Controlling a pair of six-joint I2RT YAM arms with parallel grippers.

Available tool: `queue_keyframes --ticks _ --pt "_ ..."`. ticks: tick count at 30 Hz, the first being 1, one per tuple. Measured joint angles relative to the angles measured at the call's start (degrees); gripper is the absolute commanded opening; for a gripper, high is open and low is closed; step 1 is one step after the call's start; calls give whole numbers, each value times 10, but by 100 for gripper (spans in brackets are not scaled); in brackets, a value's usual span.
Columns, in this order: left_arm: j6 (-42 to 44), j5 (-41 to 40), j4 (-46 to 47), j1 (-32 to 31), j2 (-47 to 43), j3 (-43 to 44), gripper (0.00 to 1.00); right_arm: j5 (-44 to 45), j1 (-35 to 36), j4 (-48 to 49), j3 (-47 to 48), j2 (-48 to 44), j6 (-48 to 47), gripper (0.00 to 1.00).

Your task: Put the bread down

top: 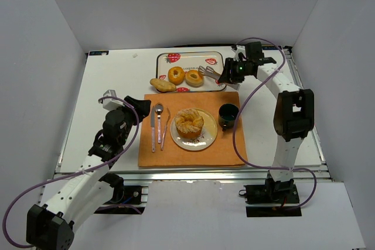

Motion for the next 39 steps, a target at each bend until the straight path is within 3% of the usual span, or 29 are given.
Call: queue_keyframes --ticks 15,21,28,39 --pt "0 0 1 0 4 0 75 -8 8 -30 19 37 -14 47" --pt "0 0 3 0 4 0 75 -22 8 -32 25 40 -10 30" --pt "0 0 4 0 4 0 75 -57 6 -32 25 40 -4 1" --pt "0 0 4 0 -1 0 75 -132 -32 -21 1 -8 -4 0"
